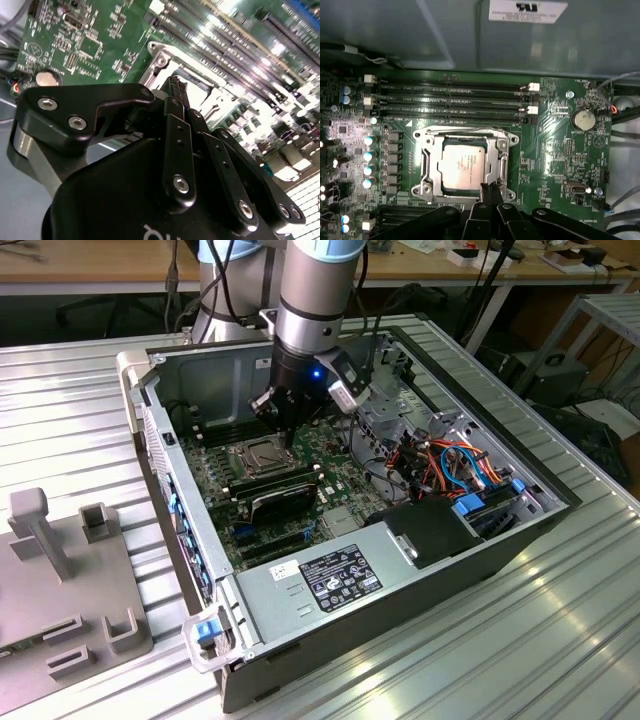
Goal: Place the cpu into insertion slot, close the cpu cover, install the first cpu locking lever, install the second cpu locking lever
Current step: 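Install the second cpu locking lever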
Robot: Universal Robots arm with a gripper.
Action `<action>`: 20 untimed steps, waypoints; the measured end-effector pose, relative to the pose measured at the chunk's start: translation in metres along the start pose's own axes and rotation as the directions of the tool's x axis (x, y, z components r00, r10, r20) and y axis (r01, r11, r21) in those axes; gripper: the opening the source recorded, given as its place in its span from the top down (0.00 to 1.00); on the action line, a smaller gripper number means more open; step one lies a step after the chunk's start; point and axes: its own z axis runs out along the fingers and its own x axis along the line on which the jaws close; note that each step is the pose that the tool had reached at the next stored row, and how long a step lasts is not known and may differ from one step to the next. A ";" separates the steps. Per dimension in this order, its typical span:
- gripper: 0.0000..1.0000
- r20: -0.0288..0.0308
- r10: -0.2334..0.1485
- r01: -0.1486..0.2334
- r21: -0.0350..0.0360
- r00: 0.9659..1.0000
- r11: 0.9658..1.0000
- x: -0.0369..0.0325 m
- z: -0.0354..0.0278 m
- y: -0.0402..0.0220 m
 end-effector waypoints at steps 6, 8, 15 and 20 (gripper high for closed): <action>0.89 -0.001 0.000 0.000 0.011 1.000 1.000 0.0005 -0.0026 -0.0101; 0.89 -0.001 0.000 0.000 0.013 1.000 1.000 0.0007 -0.0032 -0.0151; 0.89 -0.001 0.000 0.000 0.013 1.000 1.000 0.0016 -0.0033 -0.0226; 0.89 -0.001 0.000 0.000 0.013 1.000 1.000 0.0080 -0.0033 -0.0238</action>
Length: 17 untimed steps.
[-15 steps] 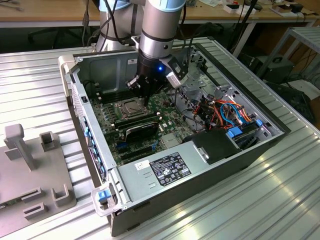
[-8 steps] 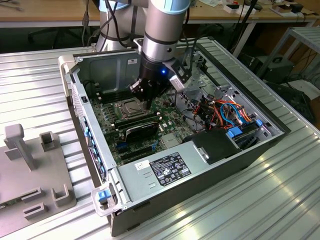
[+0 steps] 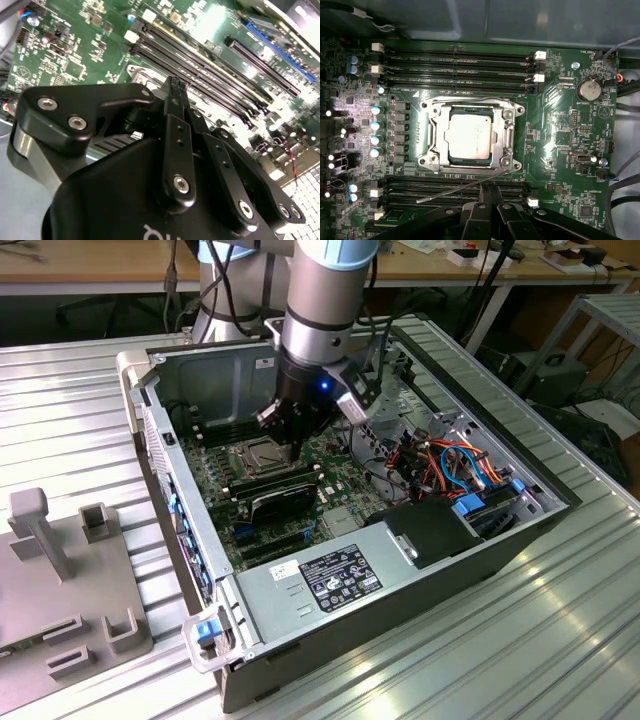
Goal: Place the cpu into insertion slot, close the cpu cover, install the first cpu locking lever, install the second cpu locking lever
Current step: 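Install the second cpu locking lever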
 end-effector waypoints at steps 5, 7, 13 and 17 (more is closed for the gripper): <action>0.89 0.000 0.000 0.000 0.000 1.000 1.000 0.0081 -0.0038 -0.0013; 0.89 0.000 0.000 0.000 0.000 1.000 1.000 0.0120 -0.0038 -0.0021; 0.89 0.000 0.000 0.000 0.000 1.000 1.000 0.0230 -0.0037 -0.0040; 0.89 0.000 0.000 0.000 0.000 1.000 1.000 0.0327 -0.0037 -0.0035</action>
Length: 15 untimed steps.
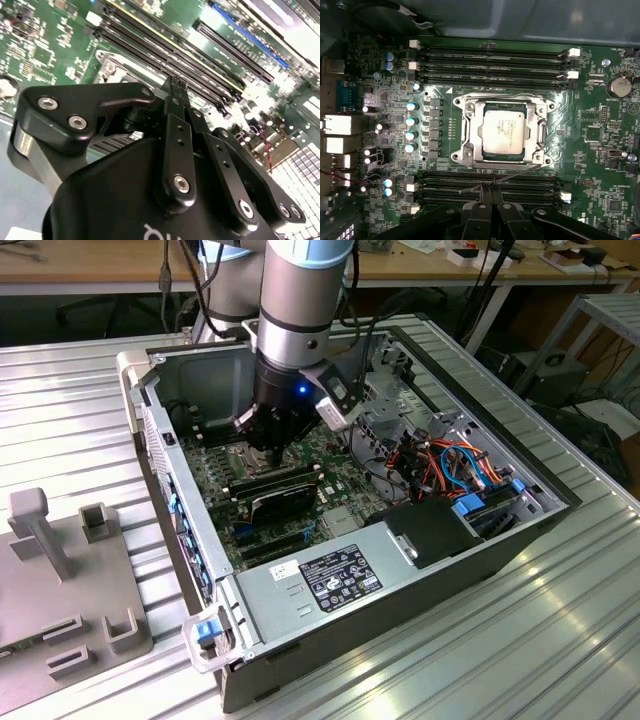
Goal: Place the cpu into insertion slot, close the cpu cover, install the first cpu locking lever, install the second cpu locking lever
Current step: 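Install the second cpu locking lever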
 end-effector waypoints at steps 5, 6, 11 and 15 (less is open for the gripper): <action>0.89 0.000 0.000 0.000 0.000 1.000 1.000 0.0087 0.0037 0.0006; 0.89 0.000 0.000 0.000 0.000 1.000 1.000 0.0095 0.0047 0.0007; 0.89 0.000 0.000 0.000 0.000 1.000 1.000 0.0153 0.0095 0.0025; 0.89 -0.007 0.000 0.000 0.000 1.000 1.000 0.0170 0.0153 0.0035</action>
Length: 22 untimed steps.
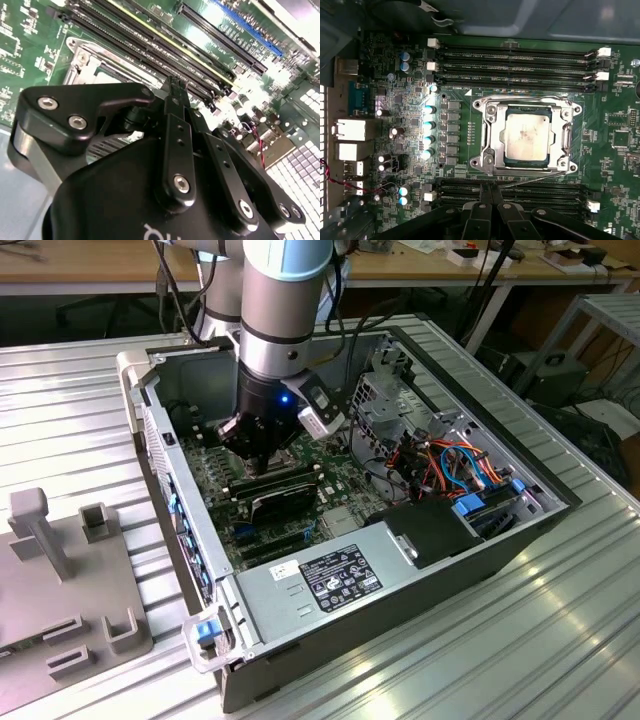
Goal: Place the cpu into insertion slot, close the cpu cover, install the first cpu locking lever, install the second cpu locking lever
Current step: 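Install the second cpu locking lever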
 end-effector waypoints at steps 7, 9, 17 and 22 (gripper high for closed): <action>0.89 -0.004 0.000 0.000 0.000 1.000 1.000 0.0070 0.0061 0.0030; 0.89 -0.004 0.000 0.000 0.000 1.000 1.000 0.0072 0.0072 0.0035; 0.89 -0.013 0.000 0.000 -0.001 1.000 1.000 0.0082 0.0100 0.0052; 0.89 -0.014 0.000 0.000 -0.001 1.000 1.000 0.0082 0.0103 0.0053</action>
